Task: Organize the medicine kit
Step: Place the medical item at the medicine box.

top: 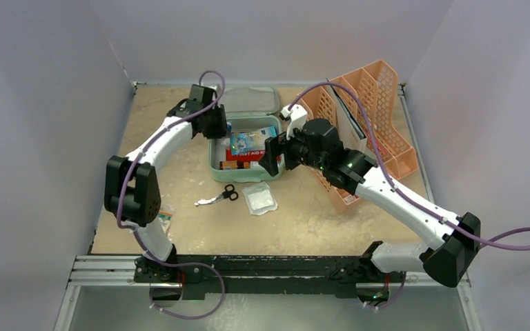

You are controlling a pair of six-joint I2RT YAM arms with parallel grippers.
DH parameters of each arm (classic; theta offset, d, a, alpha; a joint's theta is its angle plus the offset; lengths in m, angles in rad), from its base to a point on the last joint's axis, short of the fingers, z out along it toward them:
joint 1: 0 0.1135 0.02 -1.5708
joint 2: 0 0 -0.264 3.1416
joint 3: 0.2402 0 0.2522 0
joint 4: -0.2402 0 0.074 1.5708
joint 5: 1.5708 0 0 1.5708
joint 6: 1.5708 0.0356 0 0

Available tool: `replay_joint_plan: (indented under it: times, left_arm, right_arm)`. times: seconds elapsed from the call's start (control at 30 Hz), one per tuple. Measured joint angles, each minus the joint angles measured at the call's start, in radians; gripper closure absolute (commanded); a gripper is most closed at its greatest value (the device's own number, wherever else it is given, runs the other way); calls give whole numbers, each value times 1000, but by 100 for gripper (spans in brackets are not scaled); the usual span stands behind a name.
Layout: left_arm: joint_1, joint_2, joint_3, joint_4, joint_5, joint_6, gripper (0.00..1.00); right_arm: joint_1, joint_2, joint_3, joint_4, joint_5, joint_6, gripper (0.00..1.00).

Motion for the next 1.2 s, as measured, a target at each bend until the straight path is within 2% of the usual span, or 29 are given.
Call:
replay_joint_plan:
  times: [0.2, 0.43, 0.7, 0.93, 1.2]
  left_arm:
    - [-16, 112, 12, -5, -66, 0, 77]
    - [-16, 142, 15, 14, -144, 0, 76]
    - [-17, 237, 39, 32, -172, 0, 74]
    - [-21, 255, 58, 49, -198, 1, 73]
    - [-23, 285, 99, 48, -234, 12, 63]
  right_arm:
    - [0, 0, 0, -2, -1, -2, 1]
    - [0, 0, 0, -5, -13, -21, 1]
    - [0, -6, 0, -7, -12, -31, 1]
    - [0, -6, 0, -11, 5, -34, 1]
    - [0, -6, 0, -19, 28, -34, 1]
